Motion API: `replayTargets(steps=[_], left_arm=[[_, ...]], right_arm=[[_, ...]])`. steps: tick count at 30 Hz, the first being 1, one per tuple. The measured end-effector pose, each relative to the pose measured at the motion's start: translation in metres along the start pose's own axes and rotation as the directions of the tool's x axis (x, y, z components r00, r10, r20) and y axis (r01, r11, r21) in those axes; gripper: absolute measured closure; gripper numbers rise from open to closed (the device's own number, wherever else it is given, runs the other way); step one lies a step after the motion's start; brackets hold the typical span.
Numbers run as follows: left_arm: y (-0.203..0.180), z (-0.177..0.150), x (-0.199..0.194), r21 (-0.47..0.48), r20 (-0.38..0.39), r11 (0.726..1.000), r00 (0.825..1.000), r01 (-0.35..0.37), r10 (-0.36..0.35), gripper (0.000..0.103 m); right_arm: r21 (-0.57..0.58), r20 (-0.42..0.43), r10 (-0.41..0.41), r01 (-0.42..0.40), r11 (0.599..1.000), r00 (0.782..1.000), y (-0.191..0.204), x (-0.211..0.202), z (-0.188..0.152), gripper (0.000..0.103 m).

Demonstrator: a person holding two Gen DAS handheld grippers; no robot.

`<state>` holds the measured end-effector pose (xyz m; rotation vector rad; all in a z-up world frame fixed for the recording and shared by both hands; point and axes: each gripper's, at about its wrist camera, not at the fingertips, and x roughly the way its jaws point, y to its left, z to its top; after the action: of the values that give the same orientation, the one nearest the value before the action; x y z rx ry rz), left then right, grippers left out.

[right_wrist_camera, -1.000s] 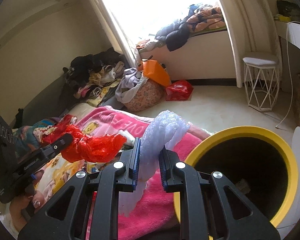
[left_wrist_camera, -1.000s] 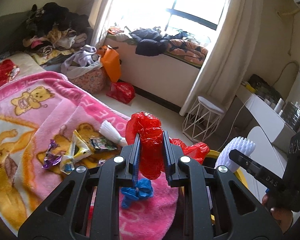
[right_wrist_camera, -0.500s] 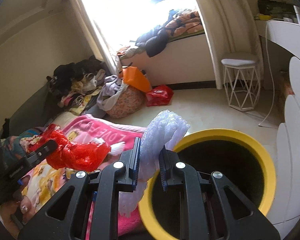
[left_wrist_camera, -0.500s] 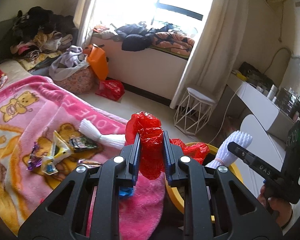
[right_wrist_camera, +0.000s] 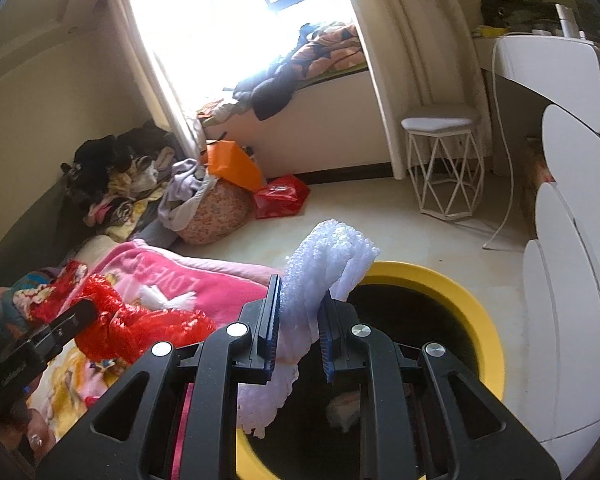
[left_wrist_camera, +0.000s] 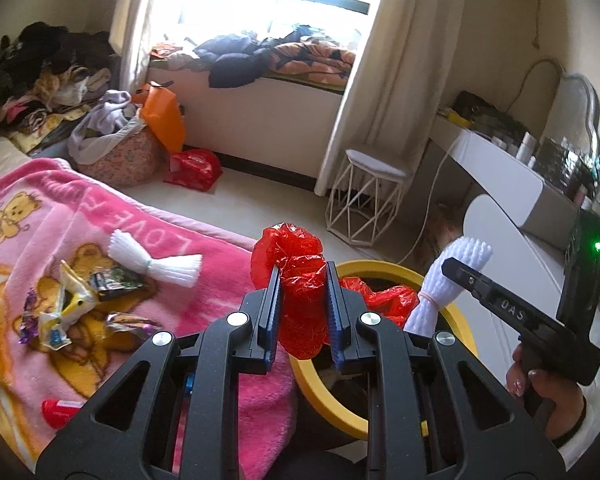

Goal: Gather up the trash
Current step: 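Carry the red bag and foam net in both tools over the yellow bin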

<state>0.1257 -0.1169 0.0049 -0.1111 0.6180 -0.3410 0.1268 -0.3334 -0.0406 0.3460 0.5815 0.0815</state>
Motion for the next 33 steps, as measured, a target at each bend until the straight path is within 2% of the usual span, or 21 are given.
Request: replayTargets(steps=[19,33], left_arm=[[-0.036,-0.021,0.038,0.095,-0.094,0.993,0.994,0.064,-0.055,0.088],[-0.054,-0.045,0.074,0.147,-0.190,0.985,0.980,0.089,-0.060,0.088]], right_arm=[[-0.022,-0.015,-0.153,0.152,0.988,0.988,-0.036,0.015,-0.004,0.086],[-0.031,-0.046,-0.184,0.182,0.983,0.982,-0.049,0.018,-0.010,0.085]])
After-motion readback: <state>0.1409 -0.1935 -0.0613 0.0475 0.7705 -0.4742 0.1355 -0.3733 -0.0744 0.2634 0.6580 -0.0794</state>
